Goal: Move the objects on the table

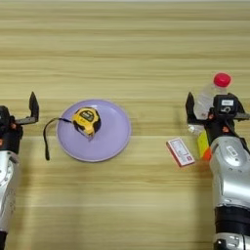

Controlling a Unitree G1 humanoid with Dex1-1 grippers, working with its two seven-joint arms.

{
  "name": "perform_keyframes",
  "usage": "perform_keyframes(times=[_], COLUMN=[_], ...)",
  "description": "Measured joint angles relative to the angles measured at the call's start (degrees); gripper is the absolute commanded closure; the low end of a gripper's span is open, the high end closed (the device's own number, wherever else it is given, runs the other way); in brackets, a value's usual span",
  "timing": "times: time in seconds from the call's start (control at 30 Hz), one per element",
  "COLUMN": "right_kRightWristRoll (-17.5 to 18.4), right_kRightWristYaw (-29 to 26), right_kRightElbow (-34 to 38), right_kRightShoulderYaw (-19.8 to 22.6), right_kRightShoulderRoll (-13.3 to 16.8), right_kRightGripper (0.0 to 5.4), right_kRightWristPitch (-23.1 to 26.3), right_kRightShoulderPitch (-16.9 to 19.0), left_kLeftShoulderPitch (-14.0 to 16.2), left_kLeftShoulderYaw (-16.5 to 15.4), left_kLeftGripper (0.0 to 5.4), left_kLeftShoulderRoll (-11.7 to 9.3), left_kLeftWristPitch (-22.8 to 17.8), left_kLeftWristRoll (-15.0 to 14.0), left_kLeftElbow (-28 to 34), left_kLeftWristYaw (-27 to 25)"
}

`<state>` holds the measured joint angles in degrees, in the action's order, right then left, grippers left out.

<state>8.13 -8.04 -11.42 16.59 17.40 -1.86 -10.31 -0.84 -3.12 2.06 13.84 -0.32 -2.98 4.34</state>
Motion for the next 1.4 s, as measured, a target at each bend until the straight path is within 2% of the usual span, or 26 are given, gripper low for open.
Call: perform_keyframes(times=[0.37, 0.93, 1.4], right_kRightWristRoll=[0.27, 0.4, 0.5], right_kRightWristYaw=[0.01, -0.3, -0.49], right_kRightElbow=[-2.43, -2.77, -2.95], right_kRightShoulderYaw=[0.29, 0.17, 0.17], right_kRightShoulderRoll=[0.72, 0.75, 0.75], right_kRightGripper=[0.03, 0.03, 1.44], right_kRightWristPitch=[0.0, 0.03, 0.05], right_kRightShoulderPitch=[-2.36, -2.54, -2.54], left_kLeftShoulderPitch=[0.01, 0.07, 0.12], left_kLeftShoulderYaw=[0.08, 0.04, 0.02], left_kLeftGripper=[0.0, 0.0, 0.0], left_kLeftShoulderRoll=[0.0, -0.04, -0.05], left_kLeftWristPitch=[0.0, 0.0, 0.0], left_kLeftWristRoll=[0.01, 0.0, 0.0], left_kLeftElbow=[0.01, 0.05, 0.05], left_kLeftWristYaw=[0.01, 0.02, 0.02])
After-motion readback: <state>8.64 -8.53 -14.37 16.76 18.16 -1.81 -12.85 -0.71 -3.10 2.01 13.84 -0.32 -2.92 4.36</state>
